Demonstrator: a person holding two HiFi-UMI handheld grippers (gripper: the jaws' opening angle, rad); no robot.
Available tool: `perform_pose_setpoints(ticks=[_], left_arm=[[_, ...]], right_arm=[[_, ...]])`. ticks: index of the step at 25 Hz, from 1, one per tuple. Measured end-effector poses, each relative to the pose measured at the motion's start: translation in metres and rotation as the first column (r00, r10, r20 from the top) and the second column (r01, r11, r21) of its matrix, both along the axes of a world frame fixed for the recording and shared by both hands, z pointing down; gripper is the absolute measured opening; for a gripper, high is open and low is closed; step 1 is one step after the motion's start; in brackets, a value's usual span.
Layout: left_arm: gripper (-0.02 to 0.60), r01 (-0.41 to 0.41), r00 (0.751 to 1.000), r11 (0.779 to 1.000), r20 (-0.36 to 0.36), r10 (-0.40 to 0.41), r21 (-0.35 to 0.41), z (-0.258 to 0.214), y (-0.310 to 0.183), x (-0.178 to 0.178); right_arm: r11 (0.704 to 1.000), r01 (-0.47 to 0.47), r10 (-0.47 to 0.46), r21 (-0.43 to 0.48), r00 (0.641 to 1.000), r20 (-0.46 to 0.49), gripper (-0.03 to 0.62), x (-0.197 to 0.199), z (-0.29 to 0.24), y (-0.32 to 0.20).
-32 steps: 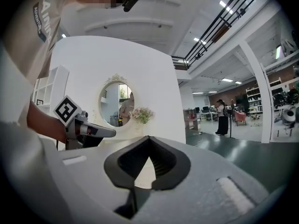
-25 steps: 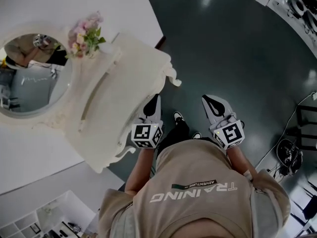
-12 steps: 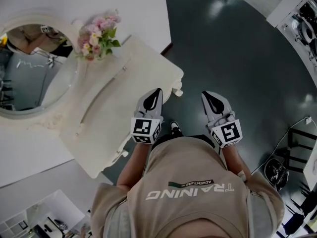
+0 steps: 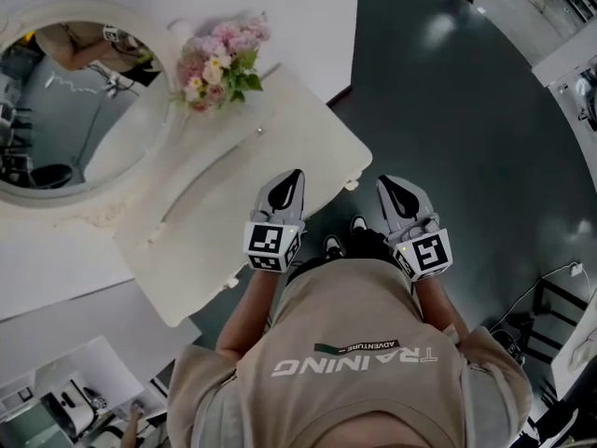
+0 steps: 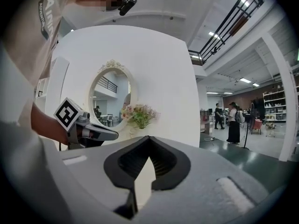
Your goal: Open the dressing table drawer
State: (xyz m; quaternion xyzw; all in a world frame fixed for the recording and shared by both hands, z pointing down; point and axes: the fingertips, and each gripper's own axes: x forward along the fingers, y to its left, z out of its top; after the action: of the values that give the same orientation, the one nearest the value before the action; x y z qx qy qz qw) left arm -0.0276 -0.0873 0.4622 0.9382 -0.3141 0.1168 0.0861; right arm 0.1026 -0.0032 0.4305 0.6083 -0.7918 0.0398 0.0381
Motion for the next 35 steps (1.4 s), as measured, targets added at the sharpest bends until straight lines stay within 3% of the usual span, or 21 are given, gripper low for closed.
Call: perform_pose_setpoints(ticks=[8,14,18,22,27,35], left_arm=[[0.018,0.183,0.983,0.982,0.035,-0.181,-0.042,0.002,-0.039,-0.017],[0.018,0.305,0.952,0.949,0.054,-0.301,-0.080,0.010,-0.074,-0.025],[0.018,0.373,0.927,0.925,0.070,-0.369,-0.072,0.012,-0.089,-0.030],[0.018,0.436,0.899,0.897,0.092,-0.429,-0.077,0.021,-0.101,-0.035],[0.018,0.490,0.871,0.860,0.100,-0.481,-0.139,0.041,-0.109,-0.037],[0.018,0.557,0.830,0.806,0.103,-0.548,-0.199,0.068,-0.129,-0.044]], right_arm=[[0.979,0.201,-0.200,-0.020,0.980,0.007,0.003,-0.009,0.004,-0.071],[0.919,0.393,-0.393,0.000,0.919,0.003,0.003,-0.023,0.009,-0.136],[0.867,0.496,-0.493,0.038,0.867,-0.063,0.003,-0.038,0.007,-0.159],[0.822,0.569,-0.565,0.019,0.820,-0.088,0.003,-0.052,0.012,-0.173],[0.769,0.639,-0.639,-0.019,0.767,-0.063,0.003,-0.064,0.023,-0.191],[0.727,0.683,-0.685,-0.072,0.728,-0.020,0.003,-0.077,0.044,-0.205]])
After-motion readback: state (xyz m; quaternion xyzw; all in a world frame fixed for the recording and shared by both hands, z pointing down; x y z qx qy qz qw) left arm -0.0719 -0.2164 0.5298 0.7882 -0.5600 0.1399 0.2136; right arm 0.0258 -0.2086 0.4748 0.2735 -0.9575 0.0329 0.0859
